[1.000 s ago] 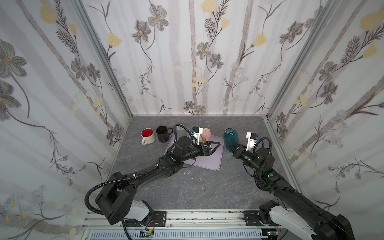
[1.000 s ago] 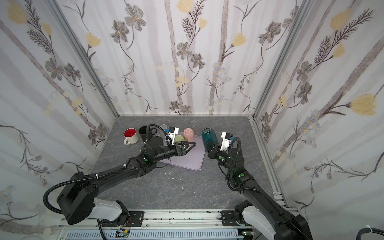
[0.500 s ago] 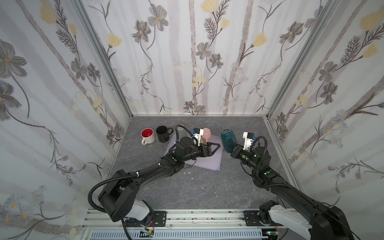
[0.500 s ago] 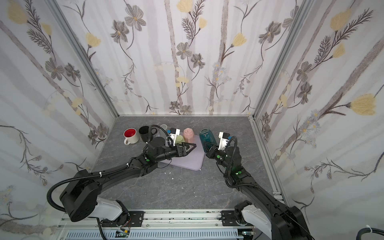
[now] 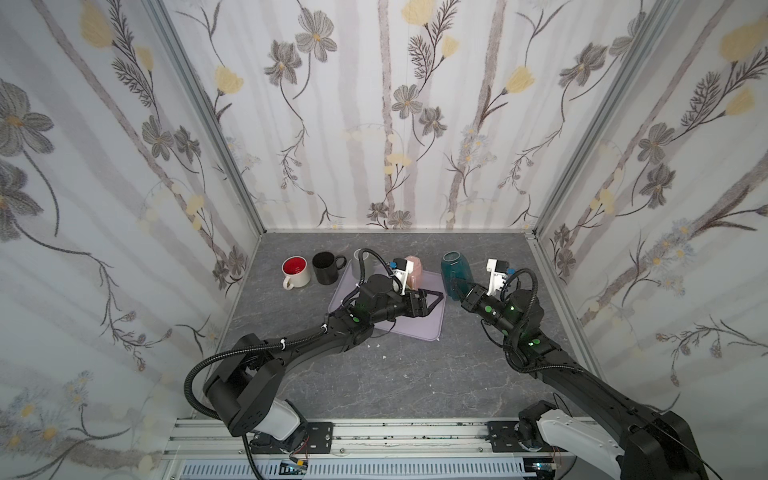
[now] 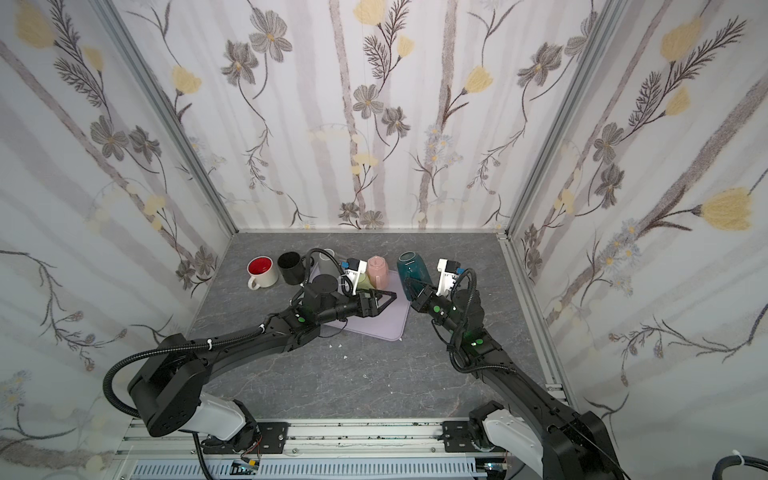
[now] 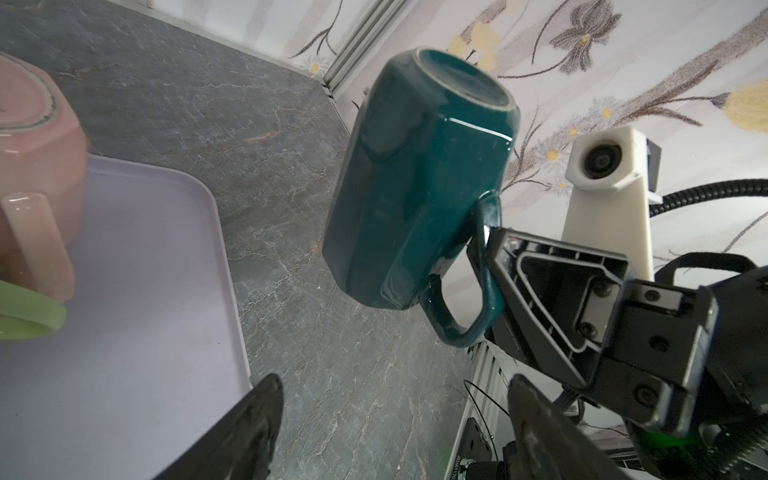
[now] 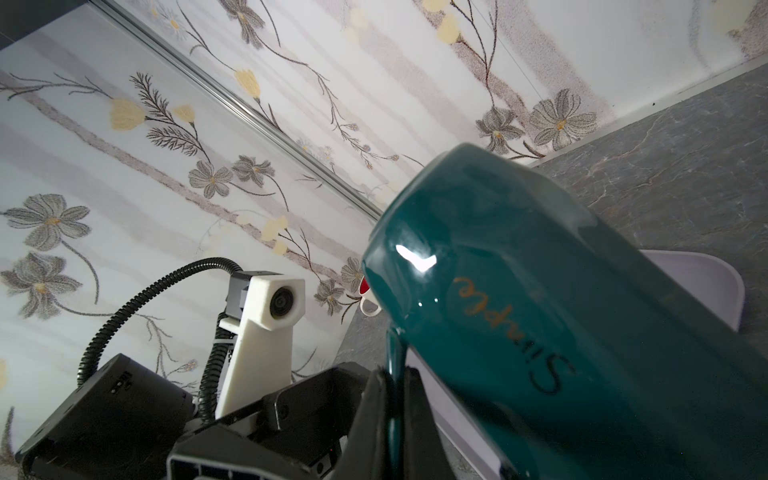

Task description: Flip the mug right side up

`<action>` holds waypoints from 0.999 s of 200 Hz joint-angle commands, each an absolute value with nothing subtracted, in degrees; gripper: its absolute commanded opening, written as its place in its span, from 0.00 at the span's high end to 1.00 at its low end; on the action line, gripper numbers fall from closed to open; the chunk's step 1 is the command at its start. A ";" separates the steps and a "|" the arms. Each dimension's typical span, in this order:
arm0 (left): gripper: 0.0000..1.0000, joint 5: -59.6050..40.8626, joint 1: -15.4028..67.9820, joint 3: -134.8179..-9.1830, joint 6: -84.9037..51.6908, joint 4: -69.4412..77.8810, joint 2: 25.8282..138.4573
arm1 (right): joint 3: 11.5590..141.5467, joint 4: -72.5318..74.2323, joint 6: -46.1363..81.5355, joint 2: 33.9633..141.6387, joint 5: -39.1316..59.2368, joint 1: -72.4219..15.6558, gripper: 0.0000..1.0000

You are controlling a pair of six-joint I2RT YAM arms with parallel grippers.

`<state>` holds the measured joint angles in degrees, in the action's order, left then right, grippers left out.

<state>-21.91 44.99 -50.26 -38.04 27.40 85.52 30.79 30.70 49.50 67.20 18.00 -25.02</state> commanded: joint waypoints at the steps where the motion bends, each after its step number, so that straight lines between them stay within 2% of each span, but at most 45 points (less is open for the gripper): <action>1: 0.15 -19.57 45.76 -50.93 -29.42 26.89 84.79 | 32.89 35.58 50.79 67.06 19.40 -24.99 1.00; 46: 0.15 -10.69 49.46 -48.96 -13.01 30.75 82.91 | 36.07 31.69 53.02 67.32 19.69 -24.96 1.00; 88: 0.17 -6.70 50.12 -46.80 -8.40 39.04 83.30 | 37.79 31.58 56.17 68.64 21.22 -24.96 0.99; 200: 0.20 -5.05 51.15 -47.93 -1.10 42.72 87.75 | 40.57 33.31 58.79 70.78 23.82 -24.62 0.99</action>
